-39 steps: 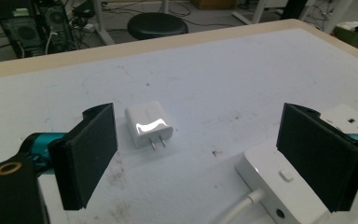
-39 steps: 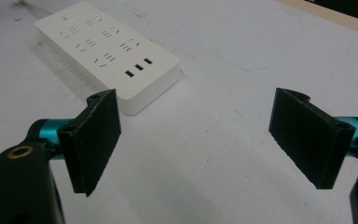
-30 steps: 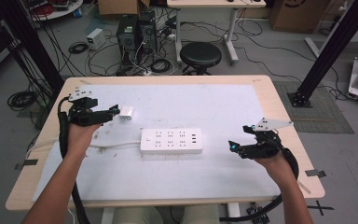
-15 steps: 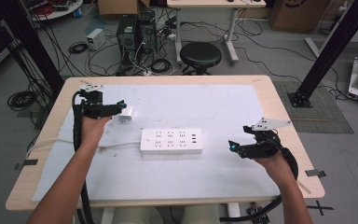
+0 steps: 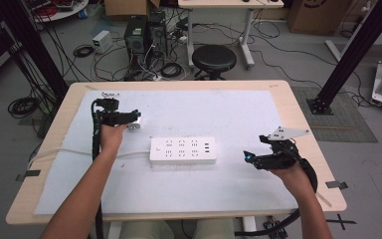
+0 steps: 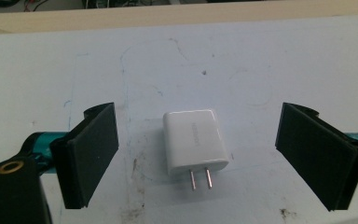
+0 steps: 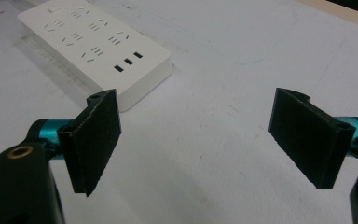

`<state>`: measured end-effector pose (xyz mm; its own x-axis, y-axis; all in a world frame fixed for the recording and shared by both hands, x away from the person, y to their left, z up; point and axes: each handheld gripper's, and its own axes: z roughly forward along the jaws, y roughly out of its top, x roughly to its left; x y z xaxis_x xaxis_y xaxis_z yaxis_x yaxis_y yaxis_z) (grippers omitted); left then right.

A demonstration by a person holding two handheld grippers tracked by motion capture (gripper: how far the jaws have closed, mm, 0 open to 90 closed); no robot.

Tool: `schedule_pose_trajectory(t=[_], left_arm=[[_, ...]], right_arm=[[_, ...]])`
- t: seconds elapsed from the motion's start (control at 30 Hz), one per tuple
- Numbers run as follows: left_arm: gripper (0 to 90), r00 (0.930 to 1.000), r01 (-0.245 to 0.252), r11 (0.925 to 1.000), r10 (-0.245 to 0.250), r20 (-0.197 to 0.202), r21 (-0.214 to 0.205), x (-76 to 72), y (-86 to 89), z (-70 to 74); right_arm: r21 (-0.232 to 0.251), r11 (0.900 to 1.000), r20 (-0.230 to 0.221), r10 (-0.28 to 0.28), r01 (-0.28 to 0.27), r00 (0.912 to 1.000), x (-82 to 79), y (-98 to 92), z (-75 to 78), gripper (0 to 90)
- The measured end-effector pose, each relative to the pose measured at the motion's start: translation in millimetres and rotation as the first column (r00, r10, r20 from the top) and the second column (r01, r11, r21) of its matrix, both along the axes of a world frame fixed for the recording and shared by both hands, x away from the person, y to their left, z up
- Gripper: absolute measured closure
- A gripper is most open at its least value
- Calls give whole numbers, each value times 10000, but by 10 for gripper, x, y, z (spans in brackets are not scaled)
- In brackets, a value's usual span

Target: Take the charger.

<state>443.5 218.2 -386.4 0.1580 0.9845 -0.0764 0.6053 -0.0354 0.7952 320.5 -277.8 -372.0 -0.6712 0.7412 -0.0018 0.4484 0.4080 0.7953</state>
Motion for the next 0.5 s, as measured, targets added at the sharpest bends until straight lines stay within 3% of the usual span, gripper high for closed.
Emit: schedule_pose_trajectory(t=[0.2,0.5], left_arm=[[131,9986,-227,9997,232,-469,97,127,-43,-162],[131,9967,-231,9987,266,-763,454,251,-100,-342]], right_arm=[[-34,10000,-53,-52,52,10000,1,-7,-17,170],[-44,10000,-155,-90,89,9998,6,0,-38,170]])
